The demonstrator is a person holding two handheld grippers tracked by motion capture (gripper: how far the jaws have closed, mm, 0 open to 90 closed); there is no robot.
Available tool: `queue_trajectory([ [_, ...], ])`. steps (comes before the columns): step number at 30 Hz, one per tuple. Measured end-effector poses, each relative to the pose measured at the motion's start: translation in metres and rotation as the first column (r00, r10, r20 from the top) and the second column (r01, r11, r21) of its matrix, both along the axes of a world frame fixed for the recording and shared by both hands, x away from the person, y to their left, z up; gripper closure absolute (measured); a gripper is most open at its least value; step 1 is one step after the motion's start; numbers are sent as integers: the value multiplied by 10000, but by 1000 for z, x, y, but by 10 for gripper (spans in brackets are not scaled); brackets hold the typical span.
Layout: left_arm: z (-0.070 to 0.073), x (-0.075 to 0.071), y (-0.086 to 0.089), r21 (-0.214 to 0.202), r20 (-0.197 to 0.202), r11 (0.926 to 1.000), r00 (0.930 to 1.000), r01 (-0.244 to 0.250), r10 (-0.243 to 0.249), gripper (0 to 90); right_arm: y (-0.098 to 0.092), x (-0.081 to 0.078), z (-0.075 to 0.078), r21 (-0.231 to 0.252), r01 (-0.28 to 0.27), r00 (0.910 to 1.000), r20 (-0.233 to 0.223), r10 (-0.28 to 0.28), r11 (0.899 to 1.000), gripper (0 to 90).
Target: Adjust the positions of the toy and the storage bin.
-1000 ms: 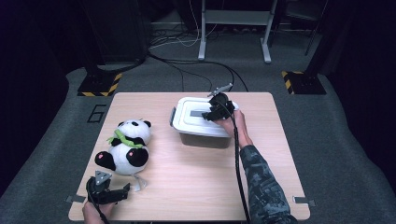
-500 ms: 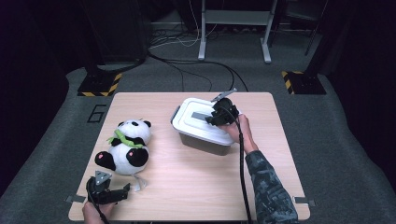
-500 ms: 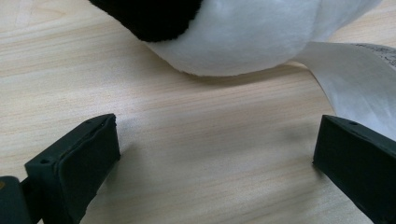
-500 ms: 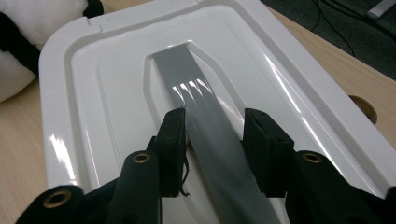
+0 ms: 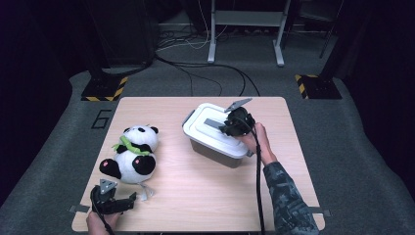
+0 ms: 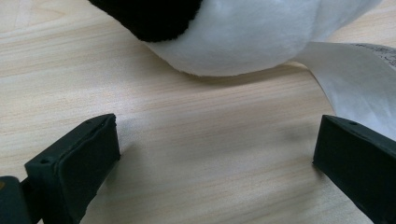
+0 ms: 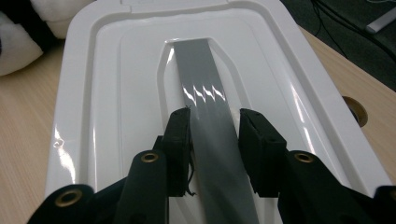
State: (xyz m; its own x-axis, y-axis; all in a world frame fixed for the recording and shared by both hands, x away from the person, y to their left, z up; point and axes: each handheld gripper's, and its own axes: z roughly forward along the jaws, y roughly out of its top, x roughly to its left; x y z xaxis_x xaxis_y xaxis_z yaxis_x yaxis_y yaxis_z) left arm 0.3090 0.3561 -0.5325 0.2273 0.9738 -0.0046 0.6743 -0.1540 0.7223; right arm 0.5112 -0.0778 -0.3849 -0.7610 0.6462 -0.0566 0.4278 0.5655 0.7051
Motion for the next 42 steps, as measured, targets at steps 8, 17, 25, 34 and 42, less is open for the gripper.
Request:
queue_trajectory([
  [8,0,0,0,-4,5,10000,10000,-15,15,0,-2,-4,0,423,685,9968,-445,-667,9968,648],
  [17,0,0,0,-8,4,10000,10000,-14,14,0,4,-18,1,-16,491,9986,-187,-491,9988,662],
  [25,0,0,0,1,3,10000,10000,-10,10,0,9,-6,0,-215,-750,9969,230,755,9970,647],
  [34,0,0,0,0,2,10000,10000,-4,4,0,7,-5,-1,110,-454,9989,79,453,9989,665],
  [42,1,0,0,19,-65,10000,10000,19,-19,0,11,-11,-1,311,247,9996,-113,-243,9992,666],
])
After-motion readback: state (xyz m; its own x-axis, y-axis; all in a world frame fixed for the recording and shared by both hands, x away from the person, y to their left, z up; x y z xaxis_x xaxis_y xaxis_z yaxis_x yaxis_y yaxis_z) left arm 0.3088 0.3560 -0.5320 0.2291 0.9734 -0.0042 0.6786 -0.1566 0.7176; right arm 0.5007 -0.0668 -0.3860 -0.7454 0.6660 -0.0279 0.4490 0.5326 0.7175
